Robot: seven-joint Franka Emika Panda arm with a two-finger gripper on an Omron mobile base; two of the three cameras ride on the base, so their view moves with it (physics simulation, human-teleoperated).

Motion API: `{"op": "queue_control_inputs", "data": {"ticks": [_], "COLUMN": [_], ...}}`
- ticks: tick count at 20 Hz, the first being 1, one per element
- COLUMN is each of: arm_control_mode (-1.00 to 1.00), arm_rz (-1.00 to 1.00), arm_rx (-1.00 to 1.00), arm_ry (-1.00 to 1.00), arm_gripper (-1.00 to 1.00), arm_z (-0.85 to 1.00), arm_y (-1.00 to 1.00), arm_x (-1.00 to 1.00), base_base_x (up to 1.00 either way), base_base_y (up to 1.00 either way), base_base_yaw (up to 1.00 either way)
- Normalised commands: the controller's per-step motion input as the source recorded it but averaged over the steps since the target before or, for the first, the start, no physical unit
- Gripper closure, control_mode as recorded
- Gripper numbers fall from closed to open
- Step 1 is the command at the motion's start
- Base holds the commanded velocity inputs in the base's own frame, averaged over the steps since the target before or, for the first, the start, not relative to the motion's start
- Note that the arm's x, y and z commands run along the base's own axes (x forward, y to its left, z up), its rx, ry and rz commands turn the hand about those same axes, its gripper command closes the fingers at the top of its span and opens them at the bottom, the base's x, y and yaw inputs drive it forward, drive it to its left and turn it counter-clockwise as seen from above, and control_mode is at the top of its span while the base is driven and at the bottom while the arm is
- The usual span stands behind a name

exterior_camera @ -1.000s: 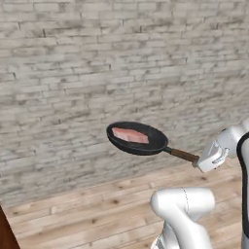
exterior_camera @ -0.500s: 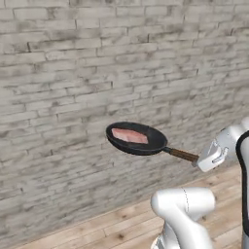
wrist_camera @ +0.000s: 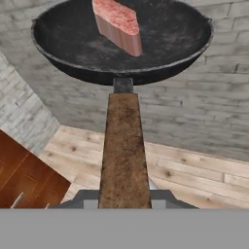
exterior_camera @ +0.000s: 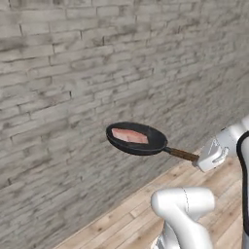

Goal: Pick up the pan with the steak in it and place it on the dining table. Then place the steak on the plate.

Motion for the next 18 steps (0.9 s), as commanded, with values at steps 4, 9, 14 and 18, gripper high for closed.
{"op": "queue_control_inputs", "data": {"ticks": [4, 9, 14, 18], "arm_control_mode": [1.00, 1.00, 1.00, 1.00], "arm_rz": [0.00, 0.00, 0.00, 0.00], "arm_rx": [0.00, 0.00, 0.00, 0.00], "arm_ry": [0.00, 0.00, 0.00, 0.00], "arm_gripper": [1.00, 1.00, 1.00, 1.00], "arm_z": [0.00, 0.00, 0.00, 0.00], "arm_y": [0.00, 0.00, 0.00, 0.00], "arm_x": [0.00, 0.00, 0.00, 0.00], "base_base_x": [0.00, 0.00, 0.00, 0.00], "base_base_y": [0.05, 0.05, 0.05, 0.05], "base_base_yaw": [-0.50, -0.50, -0.50, -0.50]}}
